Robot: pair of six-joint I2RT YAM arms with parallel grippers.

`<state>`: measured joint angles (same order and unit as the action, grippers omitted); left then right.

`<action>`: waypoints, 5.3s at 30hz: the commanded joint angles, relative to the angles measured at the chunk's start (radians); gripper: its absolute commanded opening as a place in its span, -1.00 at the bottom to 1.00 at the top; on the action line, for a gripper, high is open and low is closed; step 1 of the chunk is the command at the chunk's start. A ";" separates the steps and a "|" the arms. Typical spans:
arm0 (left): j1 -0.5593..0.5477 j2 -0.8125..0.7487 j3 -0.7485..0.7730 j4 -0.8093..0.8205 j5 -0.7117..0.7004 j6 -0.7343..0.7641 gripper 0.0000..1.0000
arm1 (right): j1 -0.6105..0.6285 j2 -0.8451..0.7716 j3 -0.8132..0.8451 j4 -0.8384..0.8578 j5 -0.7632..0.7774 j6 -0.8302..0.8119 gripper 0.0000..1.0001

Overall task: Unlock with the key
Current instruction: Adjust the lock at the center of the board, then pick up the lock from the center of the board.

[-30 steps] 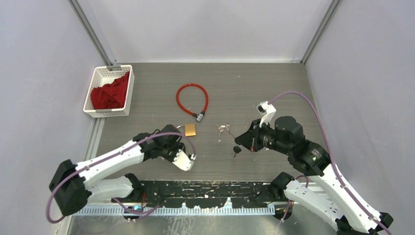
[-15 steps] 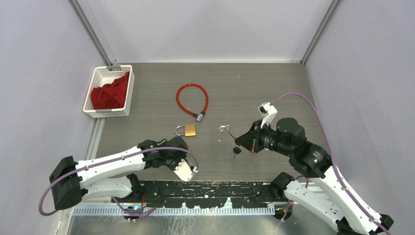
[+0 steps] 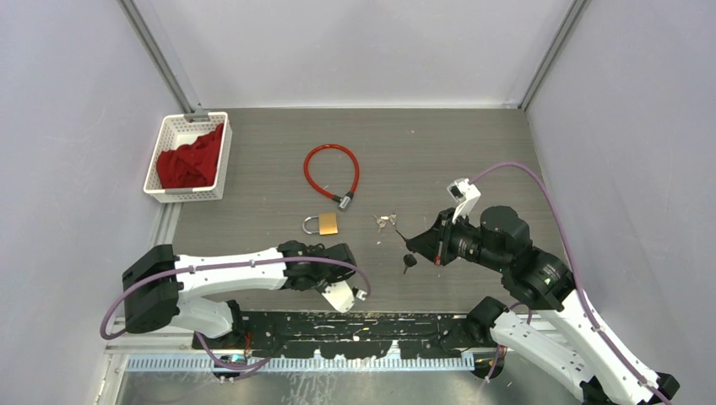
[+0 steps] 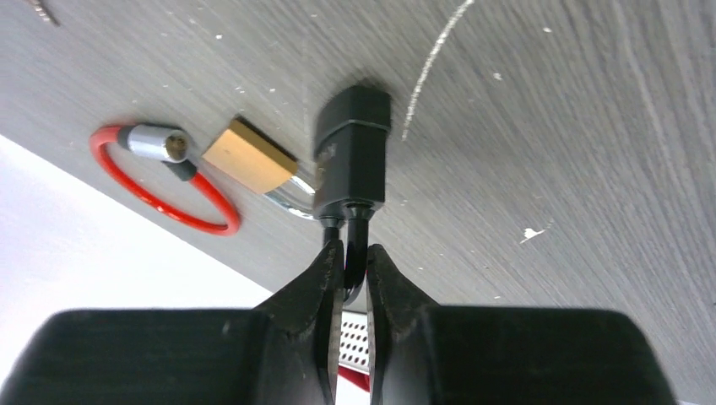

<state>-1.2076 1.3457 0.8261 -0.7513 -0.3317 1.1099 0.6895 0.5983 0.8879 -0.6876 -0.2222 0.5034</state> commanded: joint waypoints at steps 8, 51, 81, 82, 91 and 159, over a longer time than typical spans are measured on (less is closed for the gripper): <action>-0.057 0.077 0.136 -0.031 -0.099 -0.050 -0.63 | 0.002 -0.024 0.012 0.036 -0.008 0.006 -0.98; 0.269 0.292 0.342 -0.252 0.460 -0.169 0.28 | 0.002 -0.027 0.017 0.001 0.027 -0.019 -0.99; 0.266 0.249 0.220 -0.067 0.354 -0.011 -1.00 | 0.001 -0.028 0.023 -0.009 0.036 0.001 -0.99; 0.267 0.234 0.267 -0.118 0.369 -0.036 -1.00 | 0.001 -0.027 0.026 -0.008 0.039 -0.001 -0.99; 0.506 0.049 0.670 -0.355 0.942 -0.389 -1.00 | 0.002 -0.012 0.098 0.026 0.056 -0.036 -0.99; 0.928 -0.180 0.670 -0.086 2.033 -1.021 -1.00 | 0.203 0.486 0.517 0.286 -0.328 -0.337 -0.98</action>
<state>-0.2810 1.2041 1.4872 -0.8654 1.5105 0.0891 0.8883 1.0897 1.3590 -0.4427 -0.5644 0.1638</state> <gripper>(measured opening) 0.291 0.074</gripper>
